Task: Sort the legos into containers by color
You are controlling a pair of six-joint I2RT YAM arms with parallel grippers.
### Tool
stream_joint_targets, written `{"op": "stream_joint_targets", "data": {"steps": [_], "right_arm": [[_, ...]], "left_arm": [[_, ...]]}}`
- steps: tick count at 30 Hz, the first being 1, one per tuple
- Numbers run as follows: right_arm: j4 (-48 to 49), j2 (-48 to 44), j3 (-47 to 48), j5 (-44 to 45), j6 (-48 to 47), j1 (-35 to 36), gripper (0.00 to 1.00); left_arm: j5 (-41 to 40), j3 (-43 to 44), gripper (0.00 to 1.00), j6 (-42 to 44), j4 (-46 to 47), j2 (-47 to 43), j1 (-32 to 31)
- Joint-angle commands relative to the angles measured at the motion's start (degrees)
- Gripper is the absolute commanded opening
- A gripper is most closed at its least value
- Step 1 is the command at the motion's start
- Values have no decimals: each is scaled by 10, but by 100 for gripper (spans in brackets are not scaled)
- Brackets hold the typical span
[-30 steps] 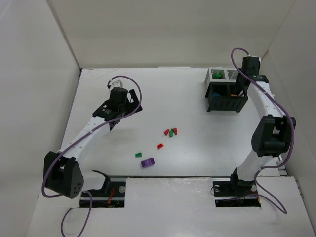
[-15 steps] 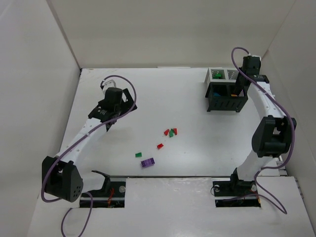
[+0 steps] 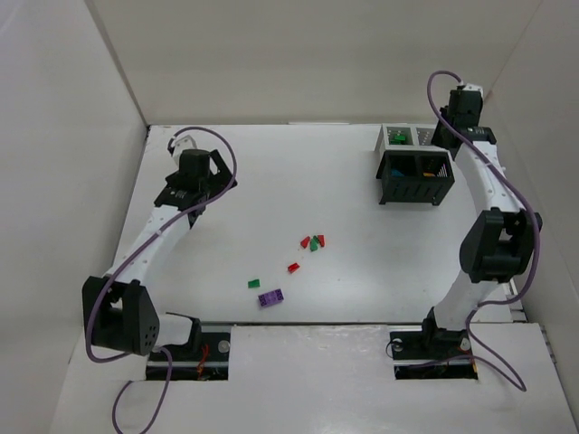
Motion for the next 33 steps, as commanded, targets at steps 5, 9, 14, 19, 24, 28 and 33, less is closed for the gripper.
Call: {"op": "stream_joint_targets", "data": {"steps": [5,9,14,19,24,28,33], "right_arm": [[39,57,69,-27,-6,-2,23],[39,78,93,-27,-6,-2,24],[39,83,108,-20,-11,-2,24],[26,89,123,-32,-11,-2,25],[26,89,136,-47,-11,-2,25],[26,99,141,-47,-11,-2,30],[20,105,141,-47,-11,-2,54]], "left_arm": [[-21,72,100,45,66,49,11],[-10,83,100,63,94,72,24],[21,89,100,76,121,102,67],[23,100,100,94,147,126,80],[39,129,100,104,161,165,97],[63,164,100,104,161,192,102],[78,215,100,99,116,200,107]]}}
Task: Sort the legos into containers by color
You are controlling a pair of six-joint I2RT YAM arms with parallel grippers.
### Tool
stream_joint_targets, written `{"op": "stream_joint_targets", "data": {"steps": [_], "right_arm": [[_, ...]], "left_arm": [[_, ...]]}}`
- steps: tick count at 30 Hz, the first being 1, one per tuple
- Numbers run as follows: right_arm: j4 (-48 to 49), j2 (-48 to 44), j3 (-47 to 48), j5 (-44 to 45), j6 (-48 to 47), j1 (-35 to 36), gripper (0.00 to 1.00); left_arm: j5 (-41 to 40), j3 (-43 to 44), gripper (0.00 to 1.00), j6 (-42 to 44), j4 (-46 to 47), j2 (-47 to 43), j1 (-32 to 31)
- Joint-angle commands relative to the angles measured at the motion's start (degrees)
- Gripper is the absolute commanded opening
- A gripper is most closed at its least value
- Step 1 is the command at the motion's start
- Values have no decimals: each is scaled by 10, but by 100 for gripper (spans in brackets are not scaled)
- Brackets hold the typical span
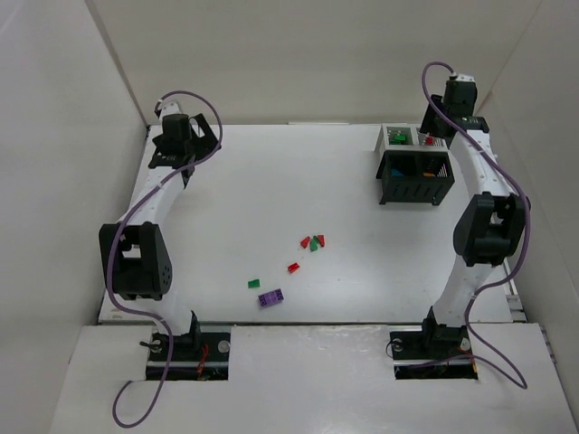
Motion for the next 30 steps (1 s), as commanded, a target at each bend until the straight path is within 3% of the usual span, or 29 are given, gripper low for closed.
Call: {"op": "stream_joint_targets", "data": {"steps": [1,14,19,24,30], "right_arm": [[8,3,26,-5,-1,-2,58],[45,-91,-73,-70,-27,-2,59],[70,-177,-181,-93,-27,5,59],[51,-229,-234,-67,-46,55,60],[52,-274,-308,-64,-49,185,61]], "left_arm": [[15,46,100,4,-5,-13,4],[27,-45,100,-29,-17,-127,4],[50,-98,100,-47,-11,-174,4],[71,-134,100,-67,-11,-199,4],[28,-162,100,-103,-59,-240,-35]]}}
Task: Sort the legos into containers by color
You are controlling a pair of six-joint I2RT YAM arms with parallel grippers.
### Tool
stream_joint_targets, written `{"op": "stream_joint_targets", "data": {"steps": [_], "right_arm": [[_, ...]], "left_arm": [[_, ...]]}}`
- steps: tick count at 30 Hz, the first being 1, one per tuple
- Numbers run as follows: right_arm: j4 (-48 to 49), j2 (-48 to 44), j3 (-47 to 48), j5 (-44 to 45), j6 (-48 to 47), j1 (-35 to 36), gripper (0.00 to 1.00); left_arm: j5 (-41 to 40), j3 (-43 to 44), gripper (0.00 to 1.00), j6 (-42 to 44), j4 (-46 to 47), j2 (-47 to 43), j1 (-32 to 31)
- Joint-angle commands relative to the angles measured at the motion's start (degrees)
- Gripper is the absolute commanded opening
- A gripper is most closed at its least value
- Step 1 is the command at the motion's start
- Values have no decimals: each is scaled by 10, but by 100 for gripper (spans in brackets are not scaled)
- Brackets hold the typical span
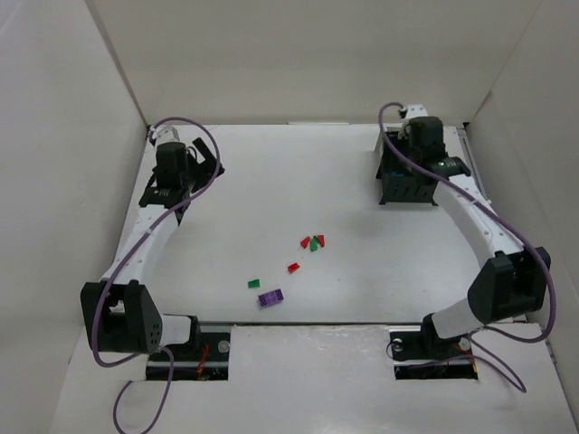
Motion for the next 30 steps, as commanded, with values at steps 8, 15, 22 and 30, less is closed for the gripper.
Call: {"op": "stream_joint_targets", "data": {"steps": [8,15,22,30], "right_arm": [[28,2,-104,-20,5,235,61],[46,-4,-148,-10,38,292,60],[54,-34,-161,-16,49,287,67],[110,-81,-173,-66,67,255,100]], "left_arm": [[-50,-91,100,-76,-83,-150,-48],[-55,-162,100,-110,-143,-266,-53],[-50,-180,100,-117,-159,-318,-53],[-57,-180,100,-110,-134,-324,-53]]}}
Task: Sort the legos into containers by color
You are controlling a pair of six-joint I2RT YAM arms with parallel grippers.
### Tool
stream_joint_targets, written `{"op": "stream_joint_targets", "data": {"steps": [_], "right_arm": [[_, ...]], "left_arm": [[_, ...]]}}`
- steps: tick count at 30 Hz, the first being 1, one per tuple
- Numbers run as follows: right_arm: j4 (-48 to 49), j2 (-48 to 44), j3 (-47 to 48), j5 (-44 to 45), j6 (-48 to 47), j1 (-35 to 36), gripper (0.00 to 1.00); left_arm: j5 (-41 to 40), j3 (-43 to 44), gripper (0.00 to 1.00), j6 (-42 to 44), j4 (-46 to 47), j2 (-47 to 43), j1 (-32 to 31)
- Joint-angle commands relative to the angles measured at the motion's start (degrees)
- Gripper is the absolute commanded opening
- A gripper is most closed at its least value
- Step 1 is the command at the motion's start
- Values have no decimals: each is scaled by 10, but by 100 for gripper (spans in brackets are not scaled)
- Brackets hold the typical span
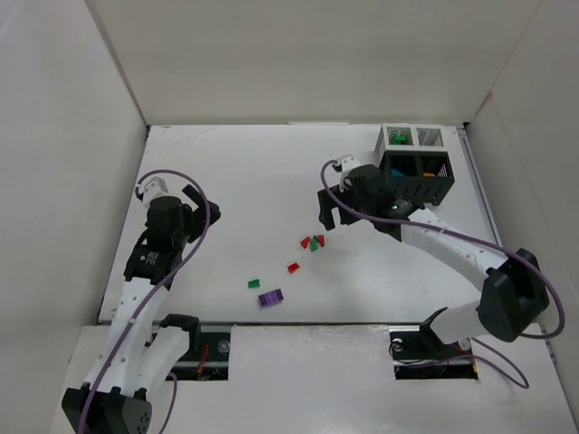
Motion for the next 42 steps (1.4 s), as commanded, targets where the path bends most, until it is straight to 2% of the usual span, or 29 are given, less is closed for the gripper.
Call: {"op": "stream_joint_targets", "data": {"steps": [1,13,20,24,29,33,36,38,42], "right_arm": [[54,-43,5,-25,7,-10,100],[65,-54,16,-60,0,-39,100],[72,-48,-12,-74,-18,-39,100],[91,-32,-25,-91,-33,-8,100],[80,47,-1,-52,-42,50,100],[87,95,13,-52,-37,64,94],[80,145,41,6,-57,98,91],[61,168,57,56,-62,112,83],[66,196,71,100,-67,143,80]], "left_arm": [[-8,-2,100,4,22,-2,-2],[-8,8,100,10,34,3,-2],[-6,3,100,0,9,-7,-2],[-6,3,100,0,9,-7,-2],[-6,3,100,-7,9,-7,-2],[-1,-4,100,-12,9,-13,-2],[6,-11,100,-12,9,-13,-2],[12,-11,100,-12,9,-7,-2],[12,-11,100,-12,9,-7,-2]]}}
